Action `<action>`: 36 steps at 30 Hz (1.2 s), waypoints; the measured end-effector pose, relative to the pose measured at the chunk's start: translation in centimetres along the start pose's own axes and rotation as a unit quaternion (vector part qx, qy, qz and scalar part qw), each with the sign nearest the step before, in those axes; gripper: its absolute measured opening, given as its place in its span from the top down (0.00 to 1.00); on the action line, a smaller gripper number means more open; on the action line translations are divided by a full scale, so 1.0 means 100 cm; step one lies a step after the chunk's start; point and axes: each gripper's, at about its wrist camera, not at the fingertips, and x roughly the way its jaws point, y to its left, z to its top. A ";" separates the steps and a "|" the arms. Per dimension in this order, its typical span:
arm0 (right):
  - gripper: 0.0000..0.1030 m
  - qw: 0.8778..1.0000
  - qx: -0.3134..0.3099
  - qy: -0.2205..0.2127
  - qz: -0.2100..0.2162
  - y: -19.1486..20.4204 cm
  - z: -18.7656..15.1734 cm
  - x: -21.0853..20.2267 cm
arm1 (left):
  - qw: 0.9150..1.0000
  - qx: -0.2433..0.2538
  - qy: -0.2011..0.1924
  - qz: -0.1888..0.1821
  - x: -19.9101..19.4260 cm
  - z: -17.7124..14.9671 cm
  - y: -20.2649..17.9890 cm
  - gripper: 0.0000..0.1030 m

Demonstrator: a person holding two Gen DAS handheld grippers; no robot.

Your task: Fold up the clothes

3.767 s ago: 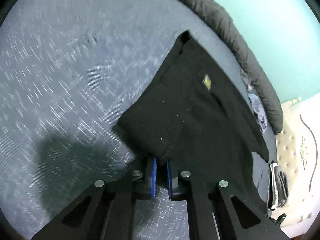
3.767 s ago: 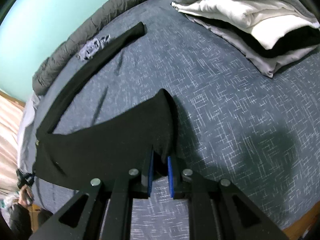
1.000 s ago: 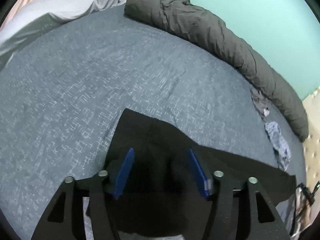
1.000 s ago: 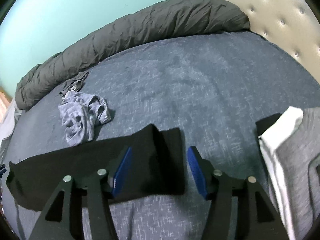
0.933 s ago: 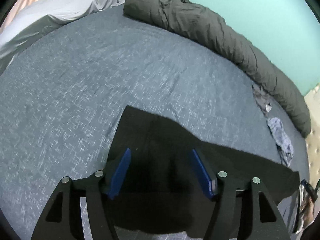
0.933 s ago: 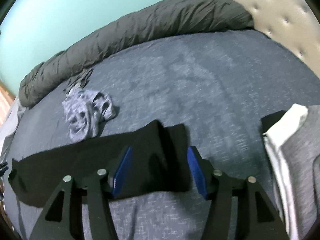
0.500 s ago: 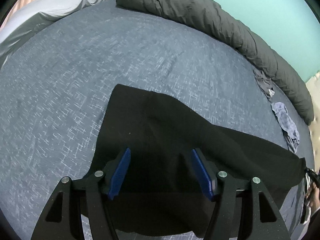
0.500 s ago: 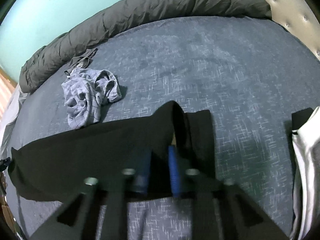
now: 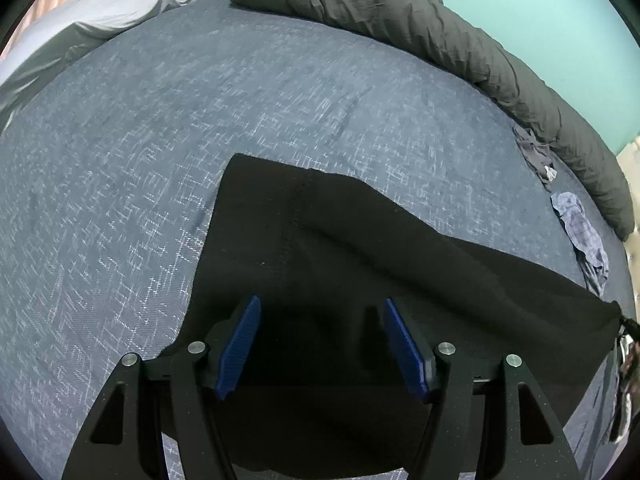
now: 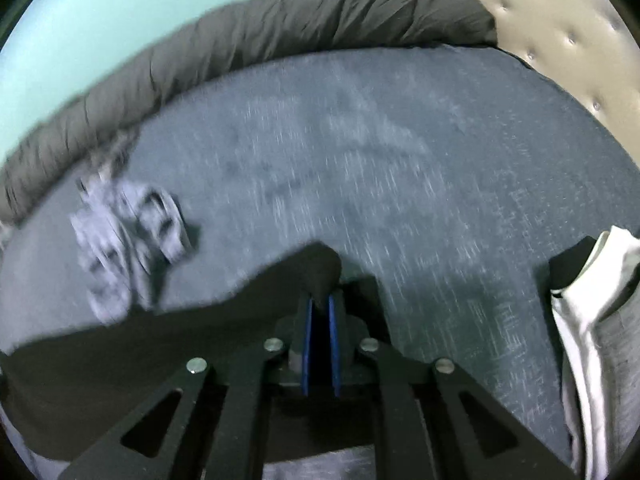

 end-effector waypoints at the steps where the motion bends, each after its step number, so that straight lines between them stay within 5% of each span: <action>1: 0.84 1.000 0.007 -0.001 -0.001 -0.005 -0.003 0.001 | 1.000 0.002 -0.001 -0.001 -0.001 0.000 0.000 0.34; 4: 0.55 0.999 0.029 -0.029 0.000 -0.023 -0.010 -0.011 | 1.000 0.004 -0.008 -0.004 -0.005 -0.002 -0.001 0.34; 9: 0.54 0.996 0.041 -0.055 0.065 -0.041 -0.023 -0.028 | 1.000 -0.006 -0.017 -0.008 -0.009 -0.008 0.004 0.34; 15: 0.54 0.992 0.039 -0.024 0.116 -0.036 -0.044 -0.018 | 0.999 -0.022 -0.025 -0.013 -0.019 -0.013 0.004 0.34; 16: 0.55 0.992 0.040 -0.026 0.119 -0.036 -0.044 -0.019 | 0.999 -0.021 -0.025 -0.013 -0.021 -0.015 0.003 0.34; 20: 0.98 0.990 0.039 -0.040 0.128 -0.033 -0.041 -0.027 | 0.999 -0.020 -0.025 -0.012 -0.028 -0.017 0.005 0.32; 25: 0.98 0.992 0.037 -0.069 0.103 -0.045 -0.025 -0.051 | 0.999 -0.024 -0.023 -0.015 -0.030 -0.021 0.009 0.32; 34: 0.97 0.999 0.043 0.004 -0.007 -0.055 -0.051 -0.019 | 0.999 -0.031 -0.026 -0.029 -0.036 -0.026 0.012 0.32; 36: 0.93 0.998 0.059 -0.012 -0.009 -0.058 -0.055 -0.025 | 0.998 -0.034 -0.031 -0.034 -0.042 -0.026 0.013 0.32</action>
